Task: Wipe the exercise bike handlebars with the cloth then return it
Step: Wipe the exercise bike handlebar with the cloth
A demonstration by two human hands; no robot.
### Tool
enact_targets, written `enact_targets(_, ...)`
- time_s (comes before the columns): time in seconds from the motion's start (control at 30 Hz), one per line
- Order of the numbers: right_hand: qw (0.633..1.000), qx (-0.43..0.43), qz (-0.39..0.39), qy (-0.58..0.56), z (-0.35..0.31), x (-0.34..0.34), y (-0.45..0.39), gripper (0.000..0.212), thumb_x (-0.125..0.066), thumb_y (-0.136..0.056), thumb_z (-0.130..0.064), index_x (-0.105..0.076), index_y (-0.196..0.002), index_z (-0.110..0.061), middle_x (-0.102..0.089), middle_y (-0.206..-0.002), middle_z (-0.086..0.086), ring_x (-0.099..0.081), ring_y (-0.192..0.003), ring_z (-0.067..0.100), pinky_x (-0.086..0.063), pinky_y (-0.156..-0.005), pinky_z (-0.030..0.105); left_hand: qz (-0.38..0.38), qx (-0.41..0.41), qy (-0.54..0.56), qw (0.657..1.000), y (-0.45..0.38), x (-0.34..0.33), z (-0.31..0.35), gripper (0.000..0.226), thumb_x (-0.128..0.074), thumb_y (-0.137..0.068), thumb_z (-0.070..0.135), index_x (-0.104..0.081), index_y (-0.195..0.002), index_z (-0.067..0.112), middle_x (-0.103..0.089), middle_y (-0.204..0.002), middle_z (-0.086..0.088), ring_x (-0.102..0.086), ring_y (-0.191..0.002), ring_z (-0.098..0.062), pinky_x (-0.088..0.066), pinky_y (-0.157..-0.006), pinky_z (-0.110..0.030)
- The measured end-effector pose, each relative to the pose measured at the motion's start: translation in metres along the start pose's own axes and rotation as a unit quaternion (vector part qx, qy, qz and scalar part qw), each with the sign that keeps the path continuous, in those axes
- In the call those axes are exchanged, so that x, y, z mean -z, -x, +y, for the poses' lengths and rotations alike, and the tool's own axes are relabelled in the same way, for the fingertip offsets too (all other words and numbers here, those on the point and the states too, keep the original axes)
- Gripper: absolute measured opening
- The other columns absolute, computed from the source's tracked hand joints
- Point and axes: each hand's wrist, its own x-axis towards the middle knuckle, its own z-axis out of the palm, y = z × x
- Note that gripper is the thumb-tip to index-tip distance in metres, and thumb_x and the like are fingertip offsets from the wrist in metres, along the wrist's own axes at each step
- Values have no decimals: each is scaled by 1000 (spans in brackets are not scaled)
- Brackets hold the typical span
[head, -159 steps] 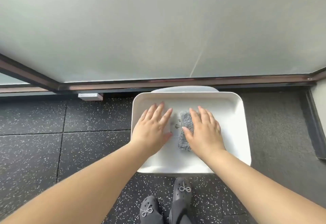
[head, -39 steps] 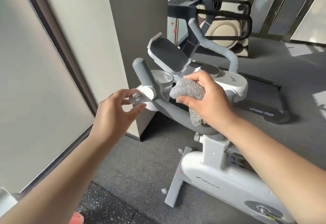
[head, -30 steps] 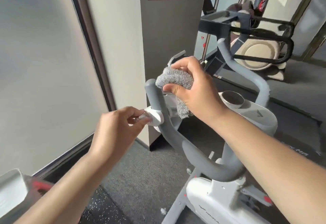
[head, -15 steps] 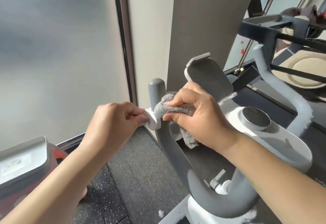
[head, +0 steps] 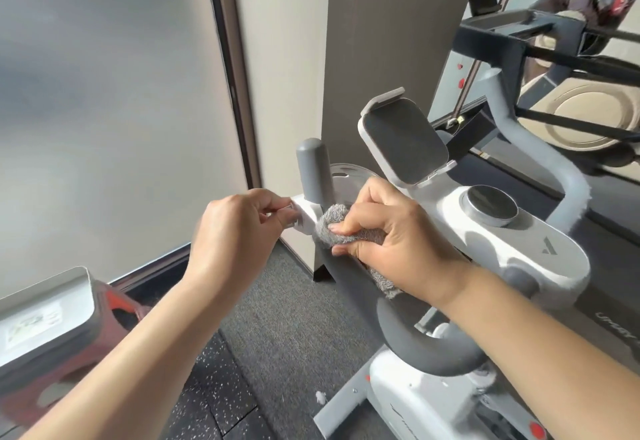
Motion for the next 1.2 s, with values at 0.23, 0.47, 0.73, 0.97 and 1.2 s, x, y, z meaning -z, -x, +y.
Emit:
enact_targets(0.23, 995, -67, 63, -37, -25, 4, -8, 18, -81, -69, -14, -72, -84, -16, -53, -90, -5, -57, -86, 3, -43, -84, 12, -28, -57, 38, 997, 14, -4, -13, 40, -73, -78, 27, -64, -116, 32, -65, -114, 18, -61, -93, -2, -48, -86, -20)
enact_targets(0.47, 992, -122, -40, 8, -27, 7, 20, 22, -82, -69, -16, -69, -79, -31, -53, -89, -14, -58, -87, 6, -47, -89, 27, -20, -170, 1, 985, 34, -8, -12, 60, -75, -76, 19, -52, -131, 24, -52, -134, 10, -43, -128, -10, -31, -106, -21)
enact_targets(0.73, 987, -153, 49, -8, -36, 8, 24, 19, -80, -71, -15, -74, -88, -22, -59, -92, -14, -60, -91, -4, -39, -86, 4, -18, -183, -16, 983, 36, -8, -12, 61, -74, -77, 23, -49, -133, 25, -50, -137, 8, -42, -130, -11, -32, -107, -27)
enact_targets(0.97, 986, -145, -78, -18, -27, 19, 22, 20, -82, -69, -8, -70, -78, -21, -58, -89, -10, -60, -91, 4, -44, -90, 14, -8, -179, -34, 983, 37, -6, -4, 54, -71, -80, 19, -51, -130, 27, -51, -134, 14, -47, -126, -13, -40, -102, -34)
enact_targets(1.2, 974, -166, -142, -61, -27, 46, 43, 15, -81, -69, -10, -75, -81, -16, -62, -89, -12, -61, -87, -5, -40, -81, 5, 27, -148, -33, 988, 45, -16, 8, 62, -77, -71, 31, -52, -127, 24, -58, -129, 4, -55, -114, -17, -46, -95, -37)
